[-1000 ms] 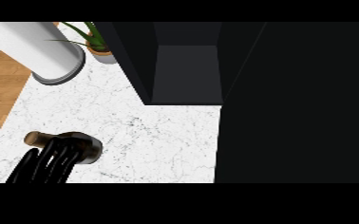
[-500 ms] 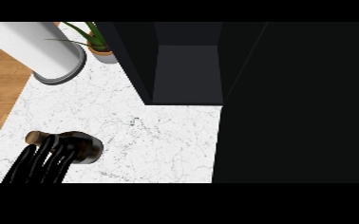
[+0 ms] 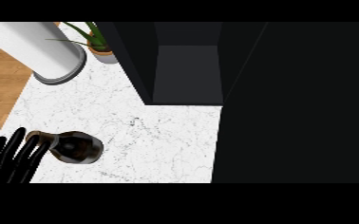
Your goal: Pick up the wine, place it into the cabinet and close the cabinet
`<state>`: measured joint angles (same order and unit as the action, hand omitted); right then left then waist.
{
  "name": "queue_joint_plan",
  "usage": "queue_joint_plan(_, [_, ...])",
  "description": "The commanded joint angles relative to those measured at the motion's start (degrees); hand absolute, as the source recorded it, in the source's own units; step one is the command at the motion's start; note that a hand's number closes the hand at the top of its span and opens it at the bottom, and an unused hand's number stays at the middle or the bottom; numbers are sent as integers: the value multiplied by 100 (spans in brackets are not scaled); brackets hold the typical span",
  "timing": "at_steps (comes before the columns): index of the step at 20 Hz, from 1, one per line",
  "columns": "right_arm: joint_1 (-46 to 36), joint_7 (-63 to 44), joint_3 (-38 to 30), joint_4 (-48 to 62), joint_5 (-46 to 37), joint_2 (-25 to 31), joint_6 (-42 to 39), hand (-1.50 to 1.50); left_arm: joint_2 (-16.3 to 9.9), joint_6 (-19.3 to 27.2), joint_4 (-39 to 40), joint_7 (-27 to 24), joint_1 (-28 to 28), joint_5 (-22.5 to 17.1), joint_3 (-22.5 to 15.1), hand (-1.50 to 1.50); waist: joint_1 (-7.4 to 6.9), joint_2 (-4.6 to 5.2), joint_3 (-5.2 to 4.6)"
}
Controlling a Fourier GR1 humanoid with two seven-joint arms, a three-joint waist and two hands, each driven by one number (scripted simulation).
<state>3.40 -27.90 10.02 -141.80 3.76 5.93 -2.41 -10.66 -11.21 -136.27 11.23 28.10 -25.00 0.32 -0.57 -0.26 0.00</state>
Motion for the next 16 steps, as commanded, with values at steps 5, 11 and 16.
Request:
queue_joint_plan(5, [-75, -425, -152, -584, 147, 30, 143, -150, -121, 168, -1011, 524, -57, -1213, 886, -150, 8, -10, 3])
queue_joint_plan(11, [-51, -380, -8, -584, -7, 60, 80, -150, -181, 126, -319, 521, -563, -1420, 1456, -150, 58, 7, 2])
queue_joint_plan(16, [-264, -950, -84, -900, 133, 133, 187, -150, -523, -427, 263, 693, -391, -2192, 2159, -150, 16, 3, -4])
